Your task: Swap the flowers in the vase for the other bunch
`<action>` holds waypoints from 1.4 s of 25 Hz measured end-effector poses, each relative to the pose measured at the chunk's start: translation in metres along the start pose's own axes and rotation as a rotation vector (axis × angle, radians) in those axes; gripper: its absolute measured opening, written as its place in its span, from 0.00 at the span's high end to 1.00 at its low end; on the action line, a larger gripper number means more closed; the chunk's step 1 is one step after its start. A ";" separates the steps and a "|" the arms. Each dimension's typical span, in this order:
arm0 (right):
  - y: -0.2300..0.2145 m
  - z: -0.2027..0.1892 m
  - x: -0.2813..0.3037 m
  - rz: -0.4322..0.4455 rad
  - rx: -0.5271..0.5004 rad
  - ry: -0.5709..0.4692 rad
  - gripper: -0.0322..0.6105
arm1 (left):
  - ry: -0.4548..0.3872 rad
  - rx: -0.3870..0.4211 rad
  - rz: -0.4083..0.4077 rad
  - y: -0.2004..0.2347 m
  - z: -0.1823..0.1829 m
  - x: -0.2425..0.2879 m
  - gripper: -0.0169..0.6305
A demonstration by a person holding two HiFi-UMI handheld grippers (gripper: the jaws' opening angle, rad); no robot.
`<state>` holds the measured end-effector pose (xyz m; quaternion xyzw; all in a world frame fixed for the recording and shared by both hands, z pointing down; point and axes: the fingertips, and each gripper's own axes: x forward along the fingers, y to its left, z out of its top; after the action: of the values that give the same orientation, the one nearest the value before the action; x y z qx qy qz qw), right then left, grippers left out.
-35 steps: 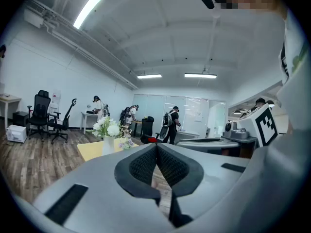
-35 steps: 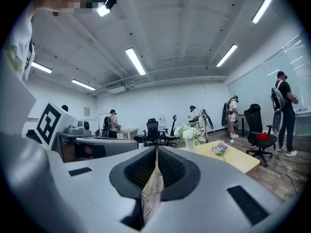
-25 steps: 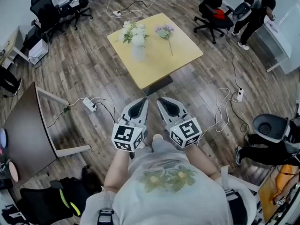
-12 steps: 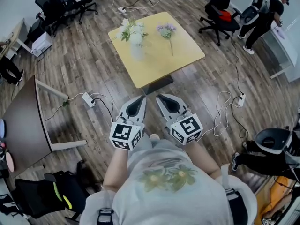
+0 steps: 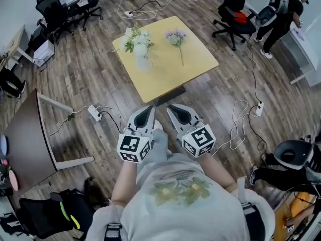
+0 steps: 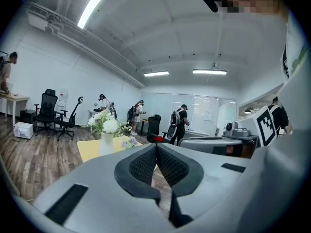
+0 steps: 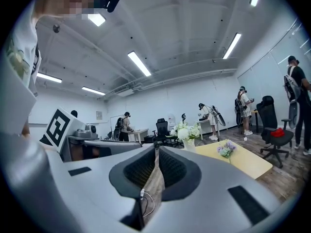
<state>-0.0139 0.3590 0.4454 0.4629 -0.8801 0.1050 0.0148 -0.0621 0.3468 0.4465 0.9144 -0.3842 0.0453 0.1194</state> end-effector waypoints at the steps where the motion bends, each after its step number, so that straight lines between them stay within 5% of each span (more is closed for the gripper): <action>1: -0.007 0.001 0.003 -0.001 -0.001 0.001 0.87 | 0.001 0.001 -0.002 0.002 0.001 0.008 0.95; 15: -0.094 0.056 0.106 0.050 -0.070 -0.009 0.87 | -0.014 0.002 0.034 0.091 0.045 0.113 0.95; 32: -0.134 0.069 0.254 0.112 -0.119 0.027 0.86 | -0.010 -0.018 0.120 0.224 0.065 0.168 0.95; 35: -0.139 0.070 0.272 0.107 -0.152 0.038 0.70 | -0.011 -0.017 0.128 0.241 0.069 0.177 0.95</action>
<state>-0.0503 0.0481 0.4339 0.4109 -0.9084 0.0474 0.0607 -0.1107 0.0443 0.4551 0.8872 -0.4429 0.0444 0.1217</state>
